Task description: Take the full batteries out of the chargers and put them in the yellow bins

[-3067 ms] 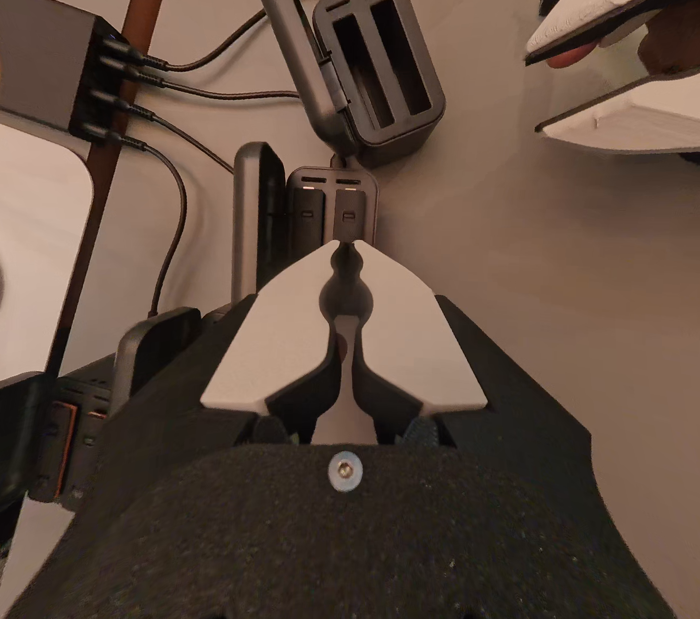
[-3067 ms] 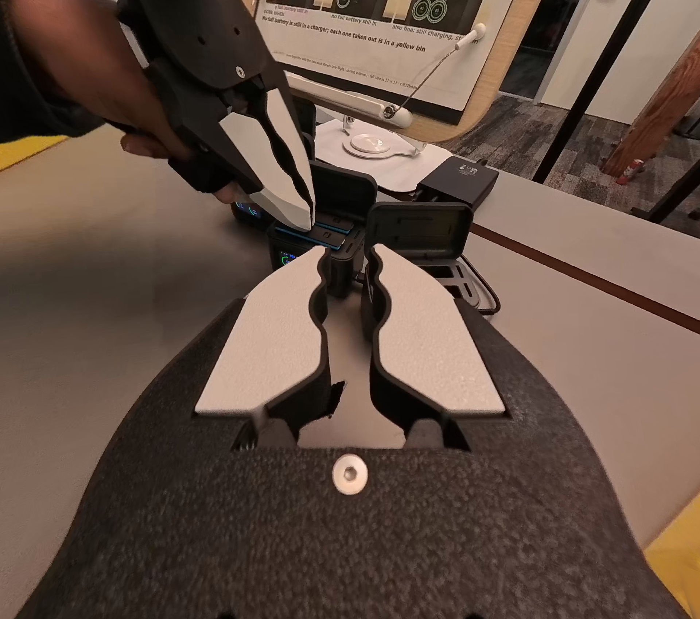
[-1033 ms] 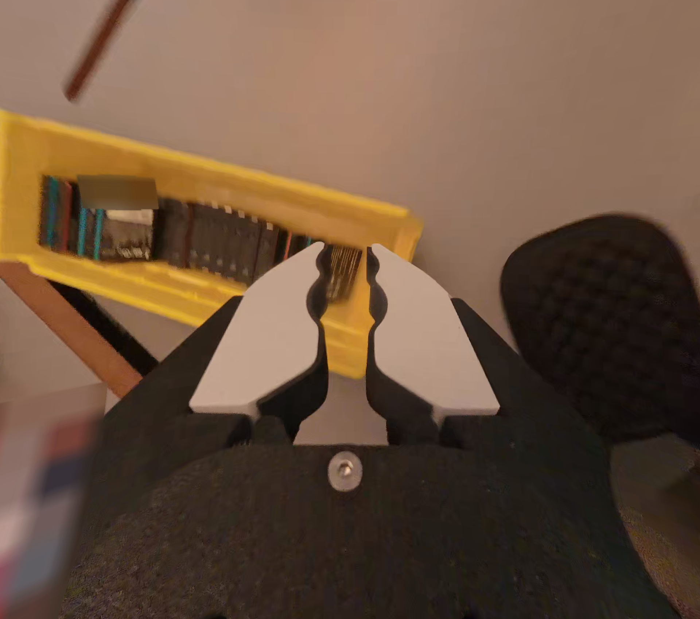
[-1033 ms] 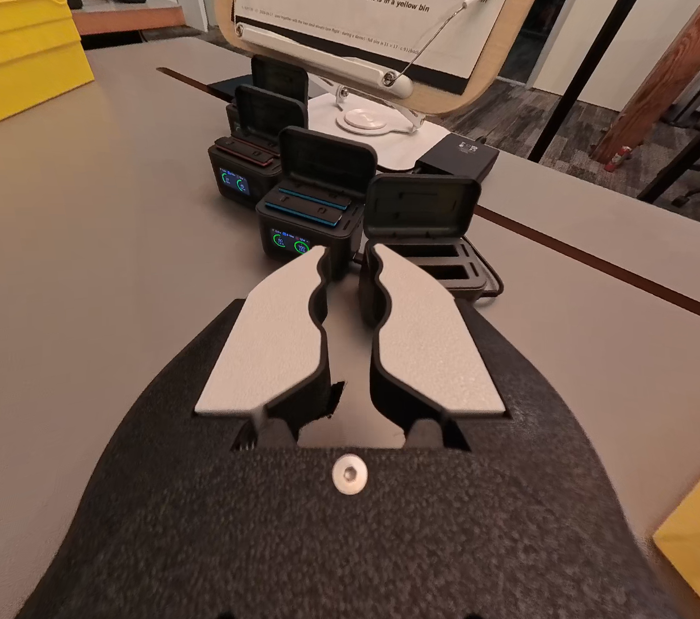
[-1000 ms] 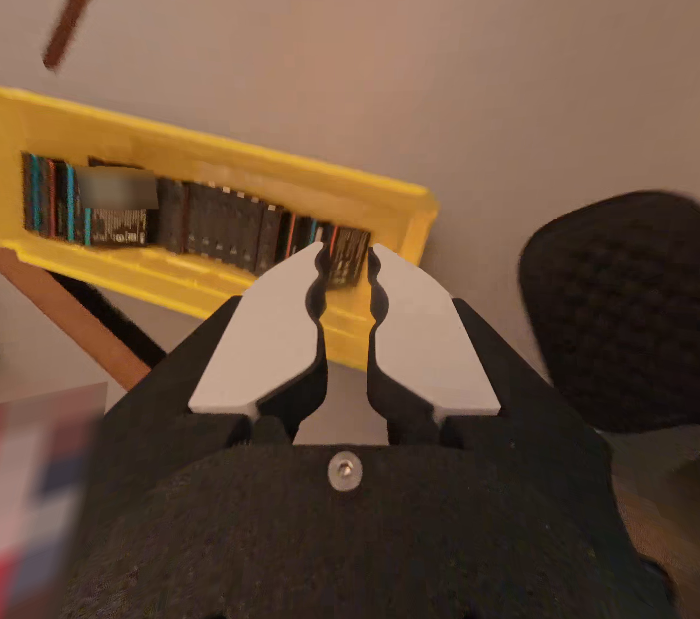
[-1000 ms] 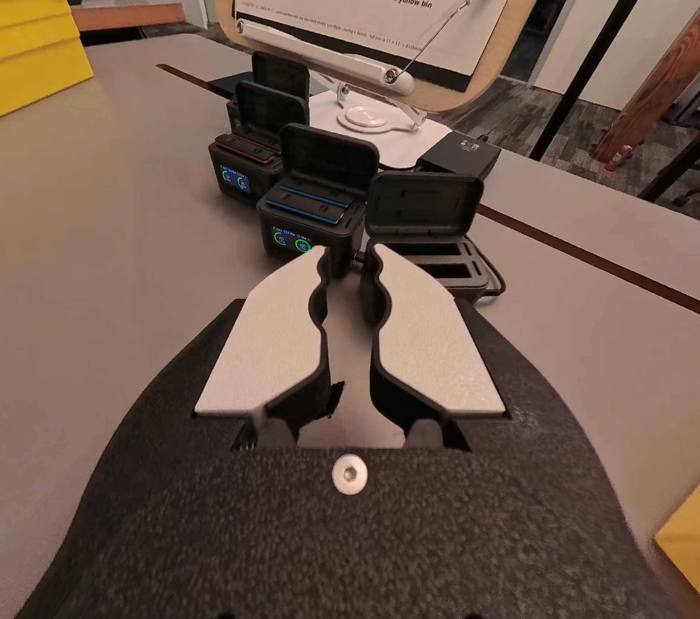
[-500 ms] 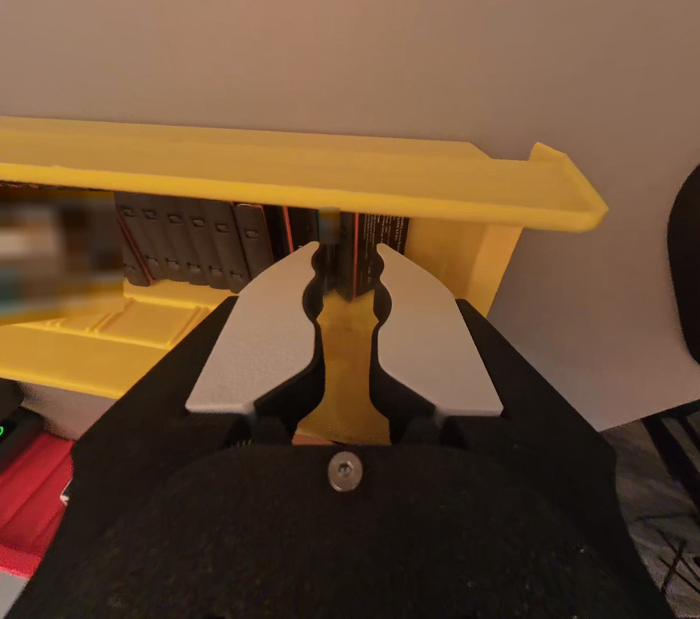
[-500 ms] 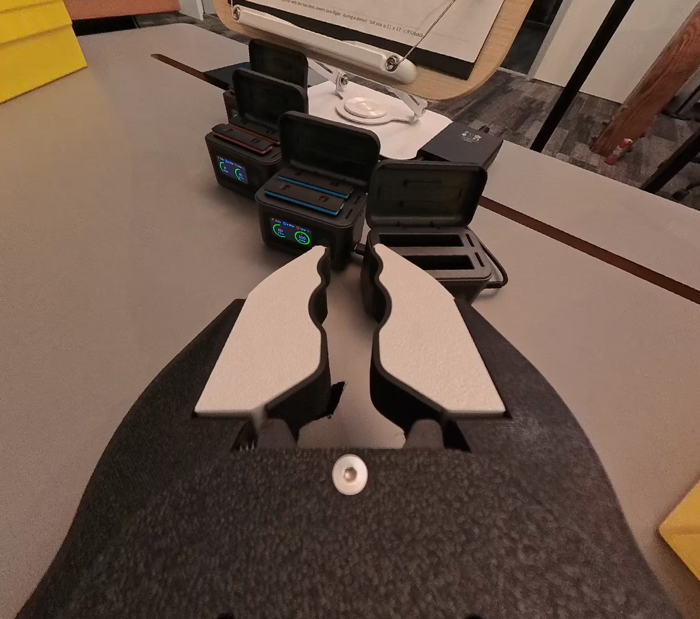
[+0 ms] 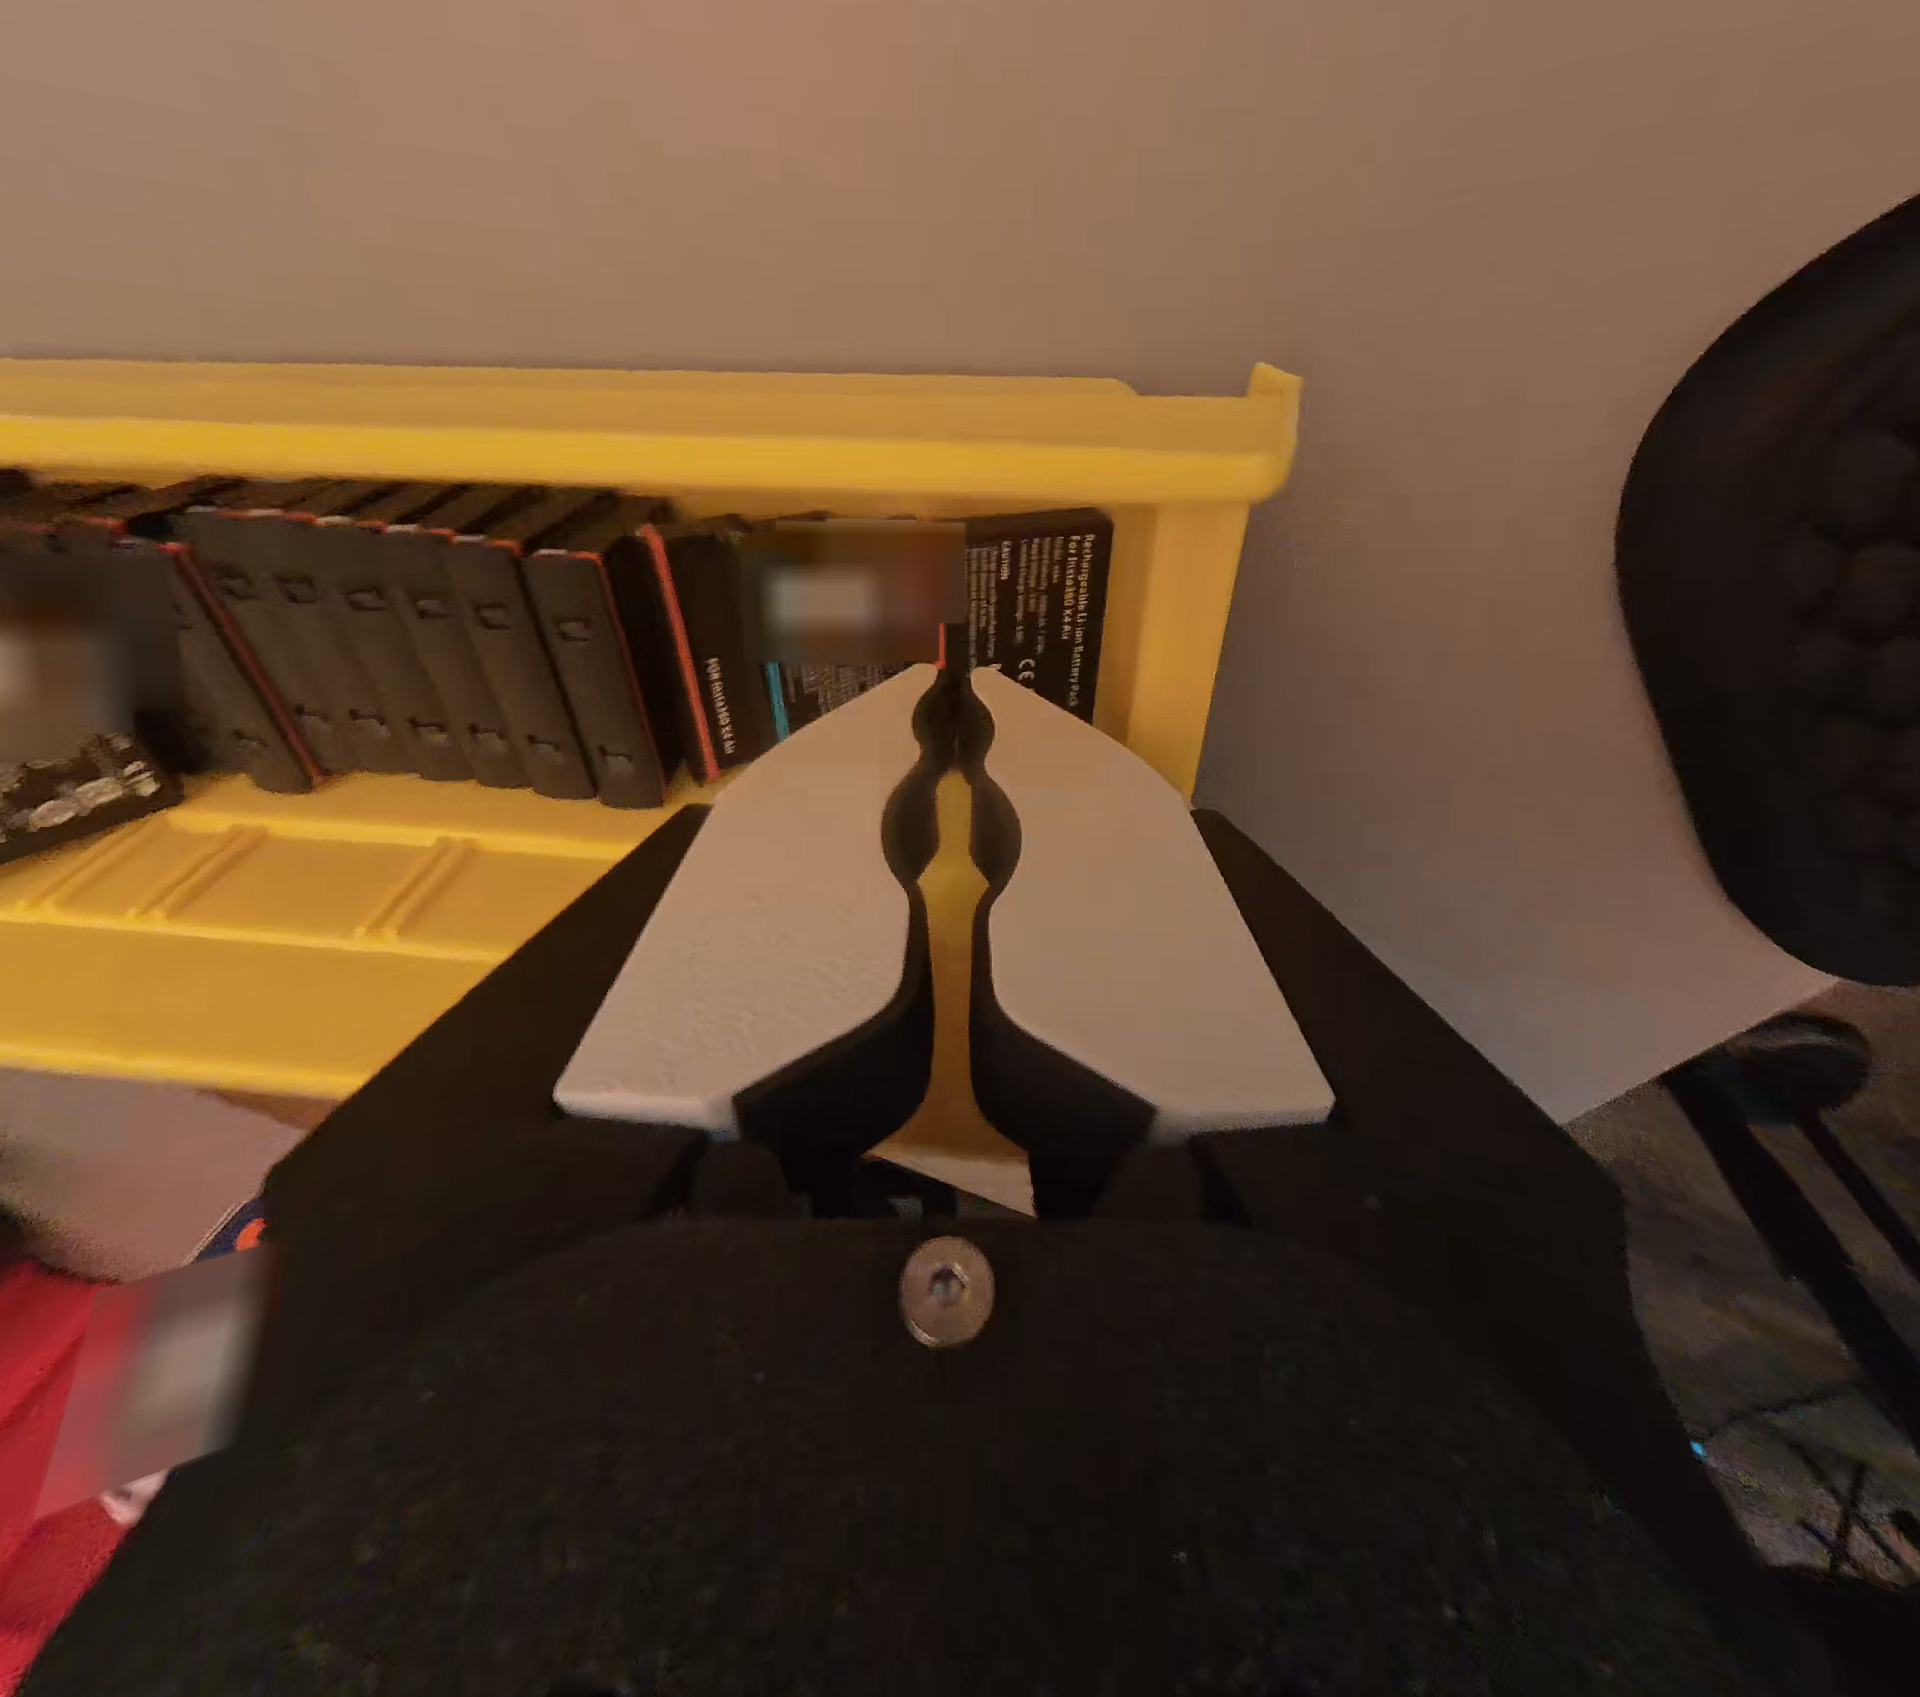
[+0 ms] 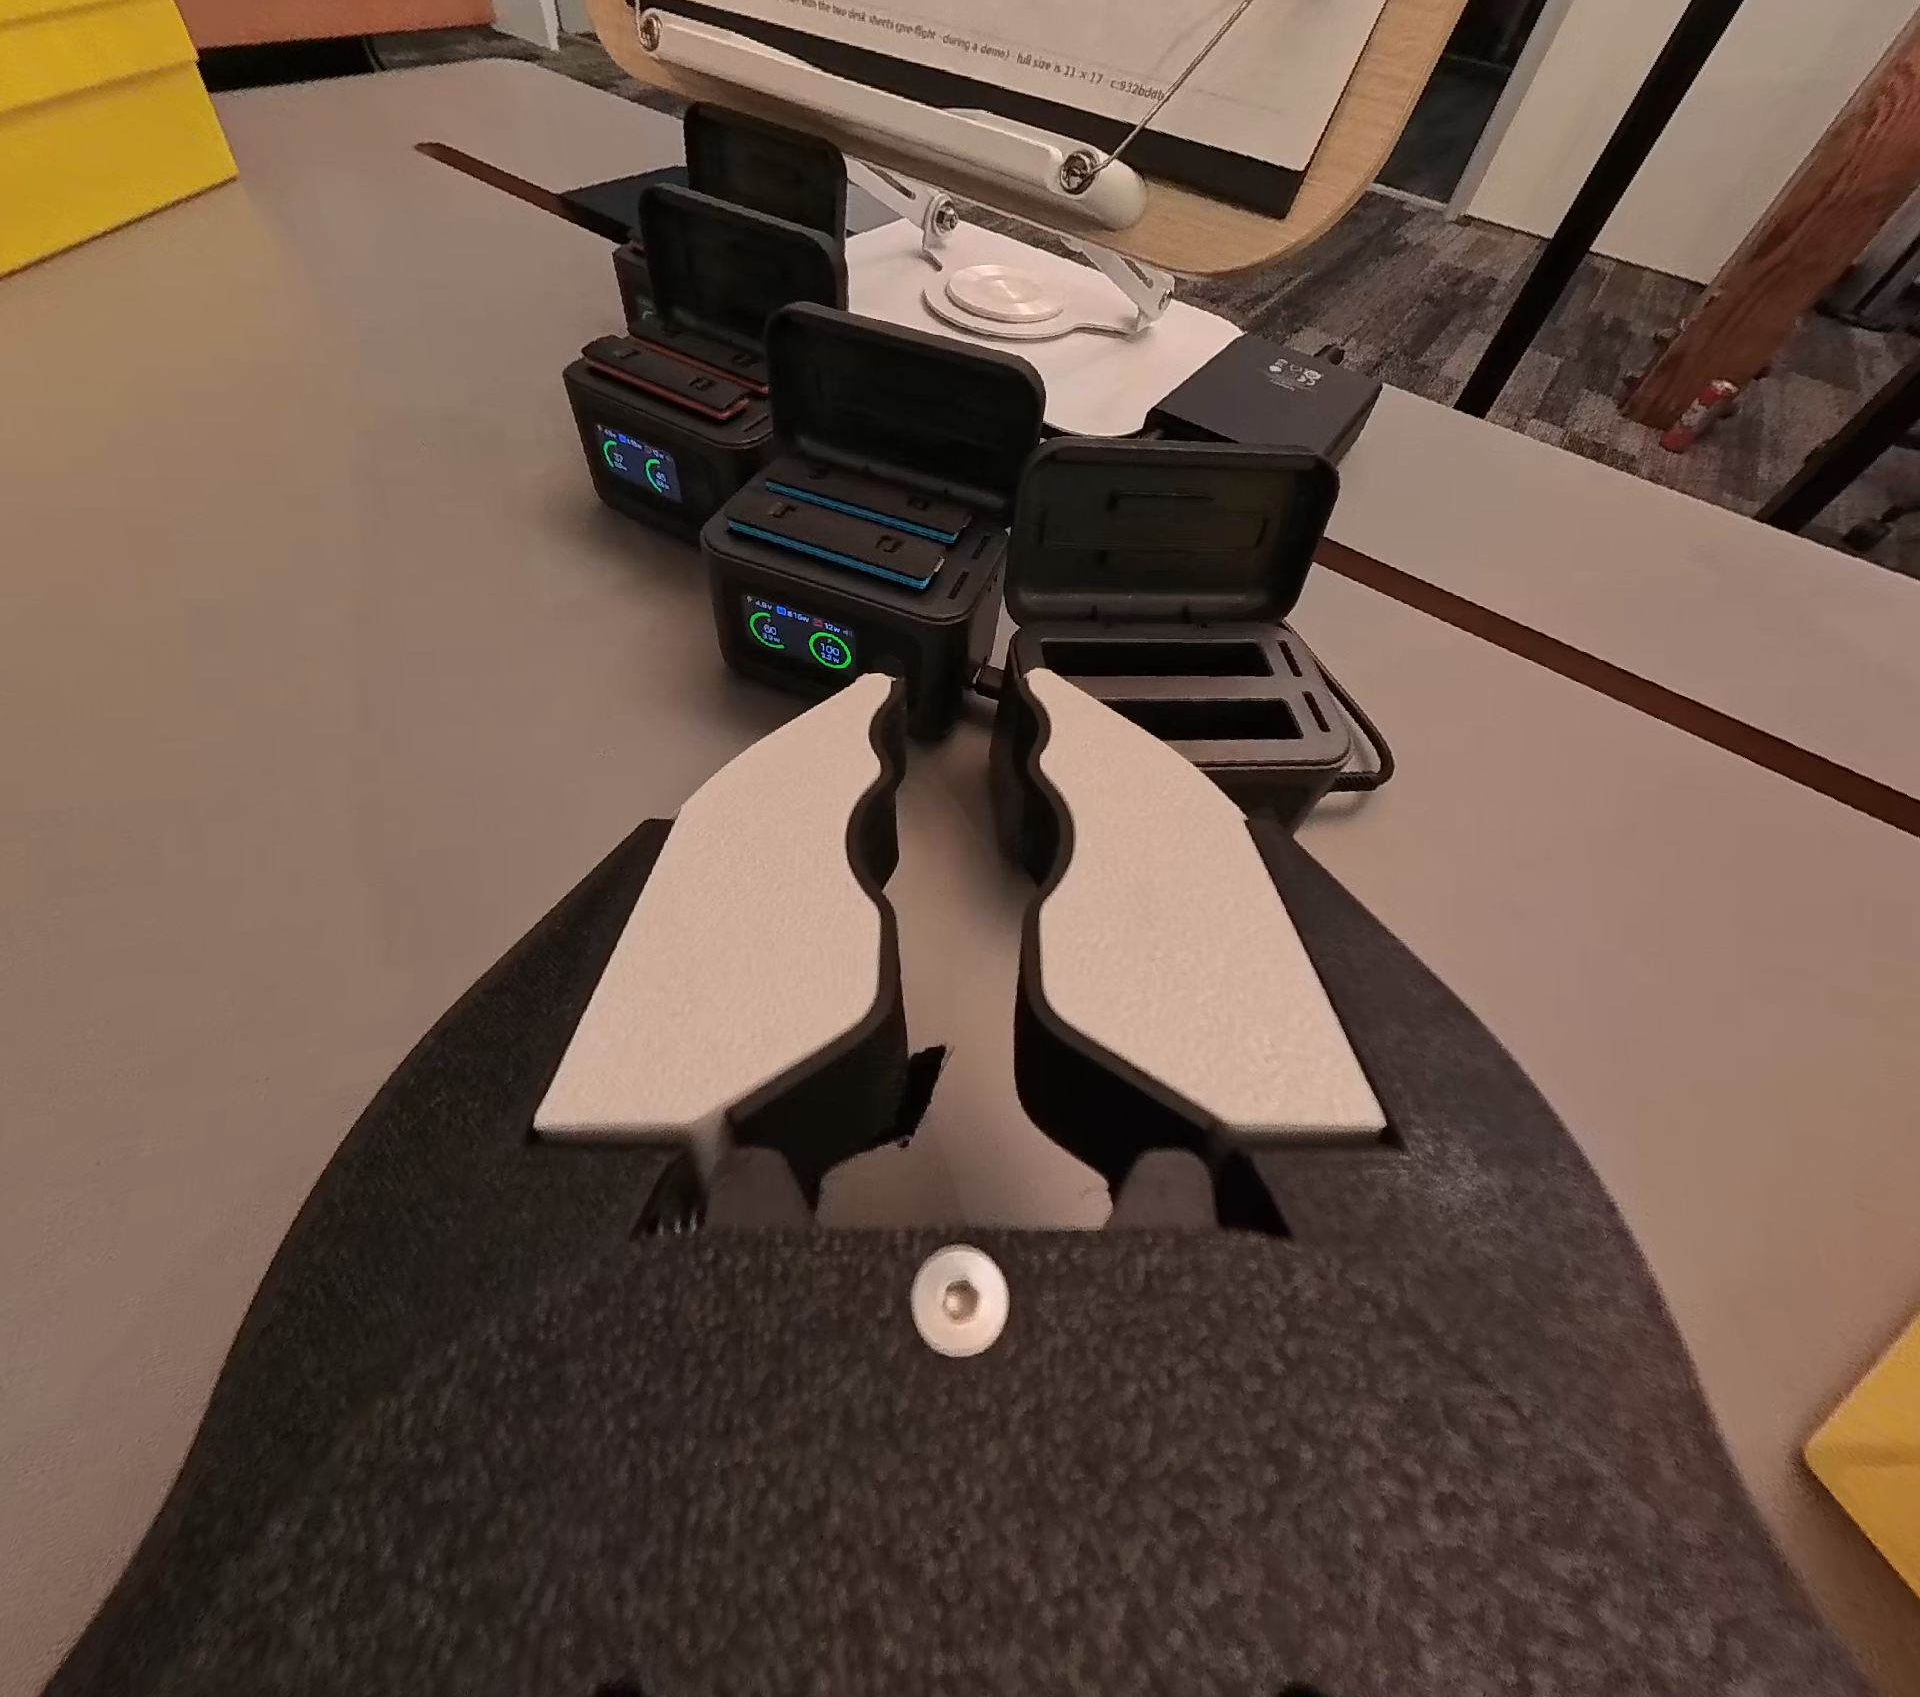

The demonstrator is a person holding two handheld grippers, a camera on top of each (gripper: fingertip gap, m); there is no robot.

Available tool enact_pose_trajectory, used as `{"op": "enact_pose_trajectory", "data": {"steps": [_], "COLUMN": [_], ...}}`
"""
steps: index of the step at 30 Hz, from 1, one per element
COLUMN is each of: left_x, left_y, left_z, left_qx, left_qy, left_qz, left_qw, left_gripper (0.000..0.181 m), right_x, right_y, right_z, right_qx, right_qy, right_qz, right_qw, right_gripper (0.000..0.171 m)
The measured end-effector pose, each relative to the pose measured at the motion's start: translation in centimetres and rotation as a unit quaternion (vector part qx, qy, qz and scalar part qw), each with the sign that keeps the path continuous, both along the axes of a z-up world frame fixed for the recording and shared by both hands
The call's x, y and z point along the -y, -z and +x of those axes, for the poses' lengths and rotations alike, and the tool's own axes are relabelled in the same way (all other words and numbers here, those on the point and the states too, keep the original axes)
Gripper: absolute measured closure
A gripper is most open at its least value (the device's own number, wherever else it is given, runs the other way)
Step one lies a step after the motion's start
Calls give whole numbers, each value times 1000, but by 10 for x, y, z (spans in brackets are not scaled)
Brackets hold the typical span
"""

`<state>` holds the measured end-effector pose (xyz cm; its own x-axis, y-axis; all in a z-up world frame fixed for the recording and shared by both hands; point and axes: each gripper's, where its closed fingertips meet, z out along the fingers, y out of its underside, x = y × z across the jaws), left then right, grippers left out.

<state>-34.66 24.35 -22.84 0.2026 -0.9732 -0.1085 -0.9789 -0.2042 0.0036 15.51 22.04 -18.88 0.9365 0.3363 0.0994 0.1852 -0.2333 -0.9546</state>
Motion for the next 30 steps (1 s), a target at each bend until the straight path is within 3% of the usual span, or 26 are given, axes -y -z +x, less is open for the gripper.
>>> {"op": "enact_pose_trajectory", "data": {"steps": [4,7,10,14,18,22,30], "left_x": [-20,-46,-53,-30,-5,-1,-21], "left_y": [-31,-74,-119,-142,-130,-105,-14], "left_z": [6,31,81,174,268,344,410], "left_qx": [28,97,209,349,460,533,503], "left_qy": [-22,-48,-55,-14,23,23,-25], "left_qz": [91,211,289,291,229,179,80], "left_qw": [995,971,933,891,858,827,860], "left_gripper": [181,181,176,172,167,162,129], "right_x": [0,0,-1,0,0,-2,-25], "right_y": [0,0,0,0,1,8,3], "right_z": [0,1,0,0,-2,-9,-39], "right_qx": [0,0,1,2,5,8,-34], "right_qy": [0,0,0,-1,-6,-6,28], "right_qz": [0,0,0,1,0,-24,-73], "right_qw": [1000,1000,1000,1000,1000,1000,996], "right_gripper": [153,153,153,153,152,143,119]}}
